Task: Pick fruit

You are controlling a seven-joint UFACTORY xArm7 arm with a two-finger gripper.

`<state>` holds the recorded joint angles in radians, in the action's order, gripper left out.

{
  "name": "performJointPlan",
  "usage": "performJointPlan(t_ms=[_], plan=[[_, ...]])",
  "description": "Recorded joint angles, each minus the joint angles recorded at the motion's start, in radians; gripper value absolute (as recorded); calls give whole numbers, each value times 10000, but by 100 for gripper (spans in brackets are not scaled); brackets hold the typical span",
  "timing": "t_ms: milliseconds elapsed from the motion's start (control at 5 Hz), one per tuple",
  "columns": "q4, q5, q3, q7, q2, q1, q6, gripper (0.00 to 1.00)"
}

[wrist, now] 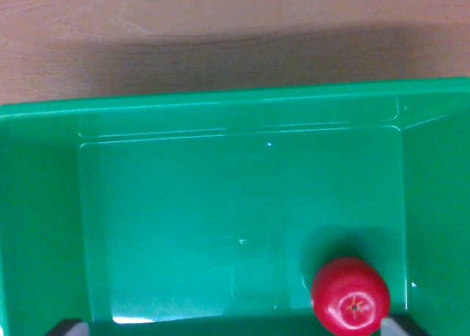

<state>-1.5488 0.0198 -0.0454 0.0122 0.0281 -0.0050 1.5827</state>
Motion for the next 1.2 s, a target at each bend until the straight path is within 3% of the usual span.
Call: performJointPlan(t_ms=[1000,1200], plan=[[69,-13,-10,1,12,-8,-69,0],[202,-38,-29,3,34,-23,-202,0]])
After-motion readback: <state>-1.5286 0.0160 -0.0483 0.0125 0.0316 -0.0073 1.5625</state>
